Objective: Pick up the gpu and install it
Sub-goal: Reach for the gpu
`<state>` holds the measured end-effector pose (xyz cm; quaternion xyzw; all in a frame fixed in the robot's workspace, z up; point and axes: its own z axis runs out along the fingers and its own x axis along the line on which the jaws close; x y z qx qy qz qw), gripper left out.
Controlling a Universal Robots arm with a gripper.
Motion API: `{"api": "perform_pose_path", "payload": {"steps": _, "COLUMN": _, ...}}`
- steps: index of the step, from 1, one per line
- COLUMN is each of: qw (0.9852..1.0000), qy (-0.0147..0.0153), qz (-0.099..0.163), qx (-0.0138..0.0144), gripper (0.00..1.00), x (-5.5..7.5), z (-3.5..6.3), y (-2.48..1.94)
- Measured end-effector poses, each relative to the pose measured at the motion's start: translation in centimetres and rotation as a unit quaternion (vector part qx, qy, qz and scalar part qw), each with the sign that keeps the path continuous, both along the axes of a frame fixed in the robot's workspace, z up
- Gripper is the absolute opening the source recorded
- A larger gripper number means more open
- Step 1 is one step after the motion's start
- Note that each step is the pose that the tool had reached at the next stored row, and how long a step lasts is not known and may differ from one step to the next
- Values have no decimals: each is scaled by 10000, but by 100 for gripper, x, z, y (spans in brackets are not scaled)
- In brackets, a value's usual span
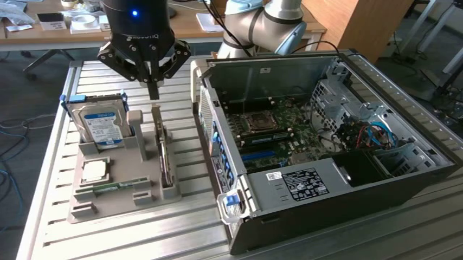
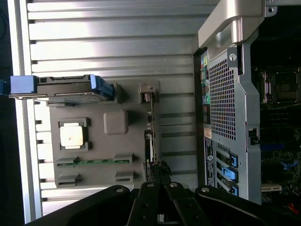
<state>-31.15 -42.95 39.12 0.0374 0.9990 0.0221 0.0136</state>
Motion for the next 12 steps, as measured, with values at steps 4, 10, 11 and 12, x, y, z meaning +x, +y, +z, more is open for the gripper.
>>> {"api": "perform_pose_path", "payload": {"steps": 4, "qw": 10000, "qy": 0, "qz": 0, "qx": 0, "gripper": 11, "x": 0, "z": 0, "y": 0}}
{"api": "perform_pose_path", "payload": {"steps": 10, "qw": 10000, "qy": 0, "qz": 0, "qx": 0, "gripper": 11, "x": 0, "z": 0, "y": 0}}
{"api": "perform_pose_path", "payload": {"steps": 11, "qw": 10000, "qy": 0, "qz": 0, "qx": 0, "gripper": 11, "x": 0, "z": 0, "y": 0}}
{"api": "perform_pose_path", "payload": {"steps": 12, "qw": 10000, "qy": 0, "qz": 0, "qx": 0, "gripper": 11, "x": 0, "z": 0, "y": 0}}
